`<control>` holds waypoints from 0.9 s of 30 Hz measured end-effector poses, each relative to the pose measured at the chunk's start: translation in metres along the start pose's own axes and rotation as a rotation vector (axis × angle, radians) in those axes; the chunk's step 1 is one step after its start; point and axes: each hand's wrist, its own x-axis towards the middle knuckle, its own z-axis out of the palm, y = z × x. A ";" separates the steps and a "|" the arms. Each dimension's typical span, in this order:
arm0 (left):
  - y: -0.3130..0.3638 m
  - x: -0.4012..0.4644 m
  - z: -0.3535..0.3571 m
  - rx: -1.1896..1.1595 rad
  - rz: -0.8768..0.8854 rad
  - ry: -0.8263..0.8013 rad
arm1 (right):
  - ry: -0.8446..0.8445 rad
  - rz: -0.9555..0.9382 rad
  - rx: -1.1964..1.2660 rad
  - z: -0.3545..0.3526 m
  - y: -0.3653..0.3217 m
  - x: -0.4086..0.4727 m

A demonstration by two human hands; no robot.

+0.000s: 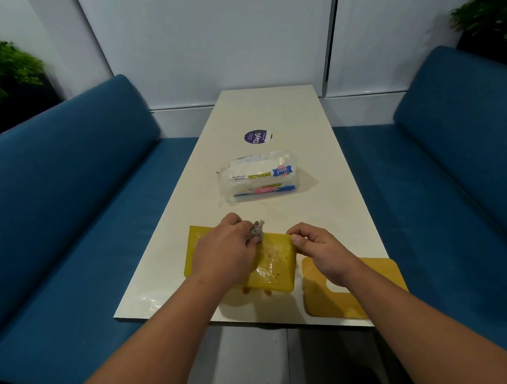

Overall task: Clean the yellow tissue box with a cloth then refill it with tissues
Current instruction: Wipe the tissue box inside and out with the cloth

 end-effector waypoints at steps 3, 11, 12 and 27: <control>0.022 0.002 0.001 0.017 0.089 -0.038 | -0.005 -0.015 -0.002 0.000 -0.002 -0.001; -0.002 0.013 -0.002 -0.028 -0.041 -0.079 | -0.044 0.029 -0.297 -0.003 -0.025 0.004; -0.001 0.012 -0.001 -0.030 -0.039 -0.075 | -0.043 -0.003 -0.441 0.000 -0.030 0.006; -0.021 0.004 -0.006 -0.018 -0.093 -0.013 | -0.034 -0.059 -0.623 0.018 -0.047 0.013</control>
